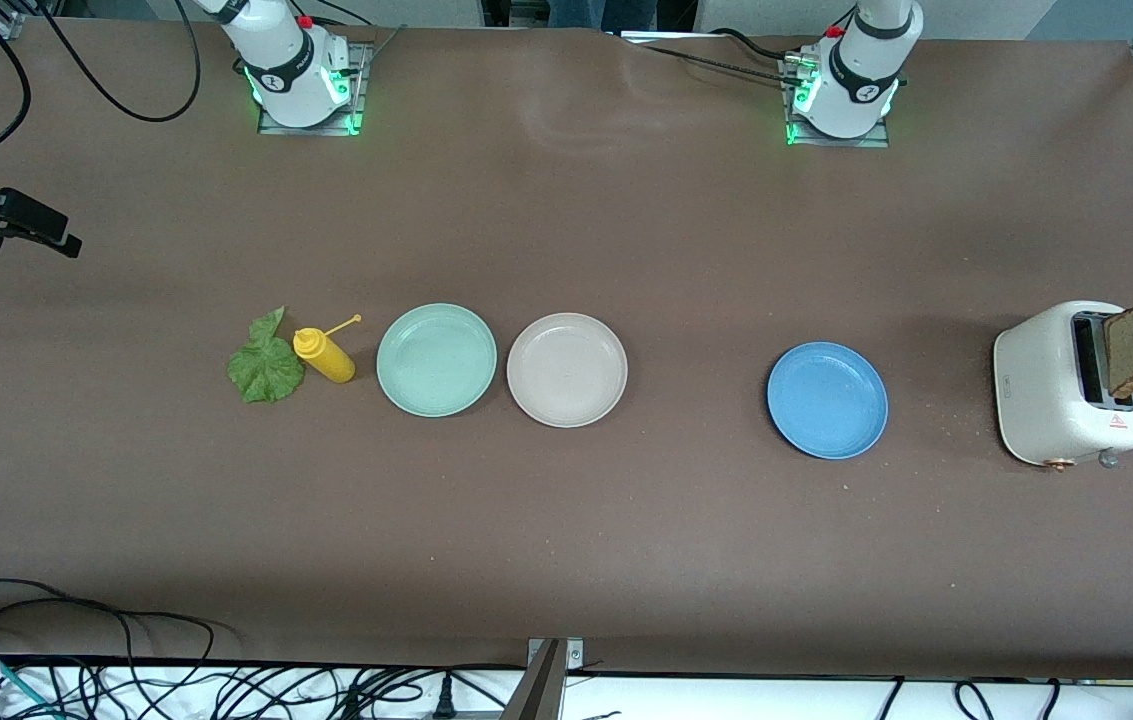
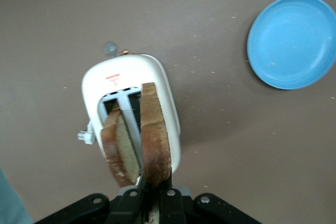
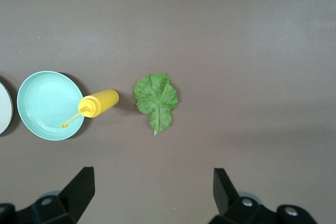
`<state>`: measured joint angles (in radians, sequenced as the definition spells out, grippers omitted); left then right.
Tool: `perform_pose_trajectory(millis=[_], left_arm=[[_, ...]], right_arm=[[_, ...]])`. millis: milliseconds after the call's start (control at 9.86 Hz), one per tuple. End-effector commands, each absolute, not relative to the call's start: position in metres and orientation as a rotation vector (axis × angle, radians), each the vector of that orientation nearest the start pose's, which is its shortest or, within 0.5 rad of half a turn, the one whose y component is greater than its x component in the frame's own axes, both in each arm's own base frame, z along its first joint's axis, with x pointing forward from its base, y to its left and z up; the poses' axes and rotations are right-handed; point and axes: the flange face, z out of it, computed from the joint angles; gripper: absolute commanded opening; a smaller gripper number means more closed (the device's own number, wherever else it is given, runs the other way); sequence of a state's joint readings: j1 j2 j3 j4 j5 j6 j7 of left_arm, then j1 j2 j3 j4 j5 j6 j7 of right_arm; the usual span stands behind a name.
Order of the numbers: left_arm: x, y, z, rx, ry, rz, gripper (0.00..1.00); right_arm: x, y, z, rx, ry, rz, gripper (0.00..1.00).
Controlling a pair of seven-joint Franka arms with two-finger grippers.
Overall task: Make sandwich on beige plate with both arms
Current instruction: 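Grasp the bread slice with the left gripper and lift it out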
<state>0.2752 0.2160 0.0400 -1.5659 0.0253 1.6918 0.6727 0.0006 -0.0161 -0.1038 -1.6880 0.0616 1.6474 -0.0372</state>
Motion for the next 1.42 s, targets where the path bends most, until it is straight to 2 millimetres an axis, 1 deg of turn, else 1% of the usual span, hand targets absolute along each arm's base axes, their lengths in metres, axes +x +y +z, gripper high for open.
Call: perform_pose_trajectory(millis=[0, 203, 304, 507, 609, 710, 811, 913, 1014, 1116, 1318], left_arm=[[0.595, 0.16, 0.51, -3.242, 0.613, 0.167, 0.0], [0.603, 0.098, 0.496, -3.337, 0.647, 0.273, 0.0], [0.61, 0.056, 0.487, -3.427, 0.629, 0.299, 0.0], [0.623, -0.01, 0.462, -3.619, 0.545, 0.393, 0.0], [0.627, -0.046, 0.447, -3.675, 0.563, 0.454, 0.0], [0.63, -0.083, 0.434, -3.719, 0.618, 0.504, 0.0], [0.632, -0.115, 0.424, -3.753, 0.639, 0.515, 0.0], [0.637, -0.148, 0.423, -3.776, 0.629, 0.418, 0.0], [0.638, -0.182, 0.411, -3.79, 0.566, 0.419, 0.0], [0.635, -0.216, 0.403, -3.795, 0.532, 0.392, 0.0], [0.63, -0.257, 0.391, -3.8, 0.498, 0.387, 0.0]], right_arm=[[0.552, -0.05, 0.591, -3.062, 0.107, 0.036, 1.0], [0.552, -0.05, 0.591, -3.062, 0.104, 0.036, 1.0], [0.552, -0.05, 0.591, -3.062, 0.106, 0.036, 1.0], [0.553, -0.049, 0.59, -3.062, 0.104, 0.036, 1.0], [0.553, -0.05, 0.59, -3.062, 0.107, 0.039, 1.0], [0.553, -0.049, 0.59, -3.062, 0.109, 0.039, 1.0], [0.553, -0.05, 0.591, -3.062, 0.109, 0.034, 1.0], [0.553, -0.05, 0.591, -3.062, 0.107, 0.034, 1.0], [0.553, -0.05, 0.591, -3.062, 0.107, 0.034, 1.0], [0.553, -0.05, 0.591, -3.062, 0.107, 0.034, 1.0], [0.553, -0.051, 0.59, -3.062, 0.109, 0.036, 1.0]])
